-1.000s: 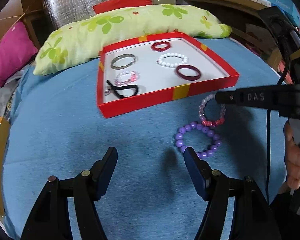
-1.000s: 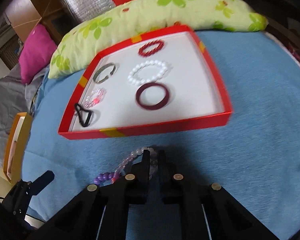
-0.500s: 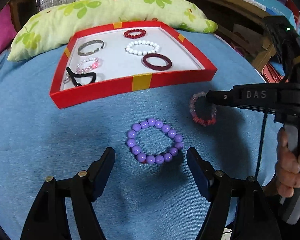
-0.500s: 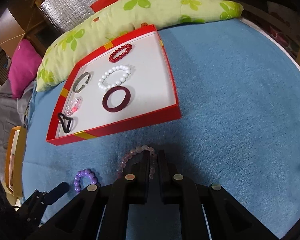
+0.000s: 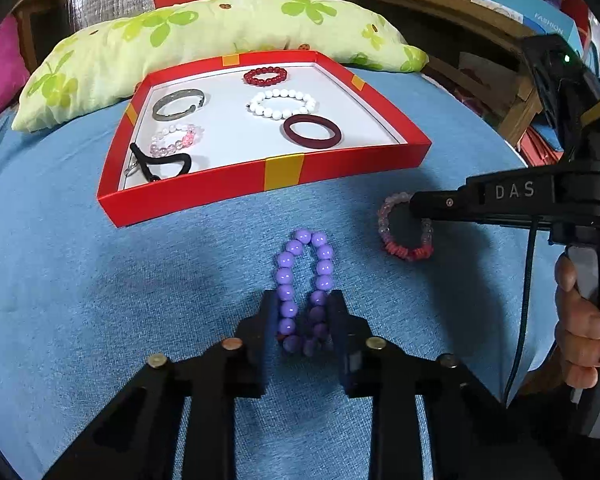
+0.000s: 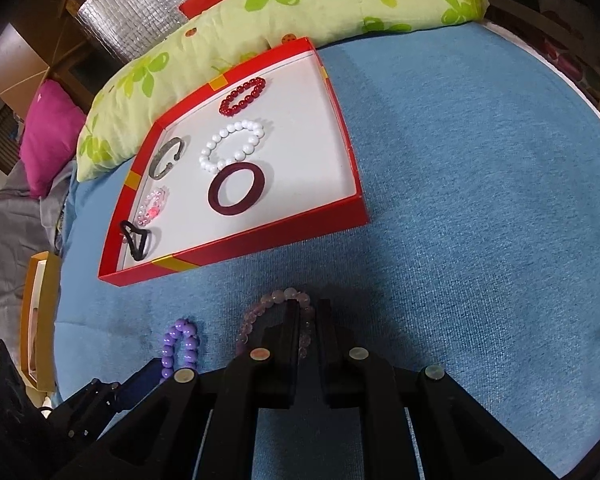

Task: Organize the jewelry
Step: 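Grasp the purple bead bracelet with the left tool while the right grasps the pink bracelet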

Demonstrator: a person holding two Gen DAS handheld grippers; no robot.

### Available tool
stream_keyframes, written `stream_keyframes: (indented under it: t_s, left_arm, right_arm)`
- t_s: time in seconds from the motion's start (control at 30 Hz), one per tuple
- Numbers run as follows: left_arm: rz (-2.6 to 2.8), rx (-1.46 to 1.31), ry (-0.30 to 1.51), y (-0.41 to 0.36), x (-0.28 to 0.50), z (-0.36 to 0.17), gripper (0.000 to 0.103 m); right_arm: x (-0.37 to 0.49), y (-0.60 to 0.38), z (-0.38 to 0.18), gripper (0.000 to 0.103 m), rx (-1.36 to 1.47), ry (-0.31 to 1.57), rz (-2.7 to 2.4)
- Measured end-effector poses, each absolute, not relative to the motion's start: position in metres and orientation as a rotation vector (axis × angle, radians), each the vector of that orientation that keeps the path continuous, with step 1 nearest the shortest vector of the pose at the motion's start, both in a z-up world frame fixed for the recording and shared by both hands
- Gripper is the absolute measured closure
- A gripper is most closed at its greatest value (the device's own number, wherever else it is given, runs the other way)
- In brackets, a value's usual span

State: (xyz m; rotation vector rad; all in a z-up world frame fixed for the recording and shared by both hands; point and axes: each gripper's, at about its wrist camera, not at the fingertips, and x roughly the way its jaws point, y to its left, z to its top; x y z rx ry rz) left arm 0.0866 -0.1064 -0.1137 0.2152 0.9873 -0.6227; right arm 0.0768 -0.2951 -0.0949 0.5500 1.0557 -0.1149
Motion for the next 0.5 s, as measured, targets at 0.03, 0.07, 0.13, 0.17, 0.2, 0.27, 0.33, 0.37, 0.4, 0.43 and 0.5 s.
stream_keyframes:
  t_s: [0.03,0.07,0.13,0.17,0.2,0.27,0.33,0.37,0.4,0.43,0.5]
  left_arm:
    - [-0.625,0.210,0.989,-0.105,0.087,-0.113,0.083]
    - [-0.628,0.204,0.989,-0.103,0.088,-0.113,0.084]
    - [-0.629,0.197,0.989,-0.099,0.088,-0.113,0.085]
    - [-0.628,0.200,0.986,-0.098,0.088,-0.113,0.086]
    - [-0.628,0.202,0.982,-0.097,0.088,-0.113,0.086]
    - [-0.629,0.198,0.976,-0.093,0.088,-0.111,0.088]
    - [-0.625,0.192,0.966,-0.090,0.088,-0.109,0.095]
    - [-0.619,0.190,0.969,-0.088,0.089,-0.108,0.095]
    - [-0.617,0.184,0.974,-0.086,0.090,-0.109,0.095]
    - [-0.611,0.184,0.978,-0.084,0.091,-0.110,0.095]
    - [-0.607,0.181,0.980,-0.082,0.093,-0.110,0.095]
  right_arm:
    - [0.077,-0.294,-0.095,0.092,0.547,1.060,-0.115]
    - [0.077,-0.294,-0.096,0.091,0.544,1.062,-0.113]
    - [0.078,-0.292,-0.096,0.089,0.529,1.062,-0.112]
    - [0.078,-0.289,-0.097,0.089,0.509,1.061,-0.113]
    - [0.079,-0.286,-0.096,0.089,0.479,1.055,-0.112]
    - [0.080,-0.279,-0.096,0.090,0.422,1.052,-0.112]
    - [0.080,-0.274,-0.095,0.094,0.380,1.041,-0.109]
    - [0.080,-0.273,-0.095,0.094,0.382,1.037,-0.099]
    - [0.080,-0.273,-0.094,0.094,0.391,1.031,-0.093]
    - [0.079,-0.273,-0.093,0.094,0.395,1.025,-0.088]
    - [0.077,-0.273,-0.088,0.094,0.404,1.004,-0.077]
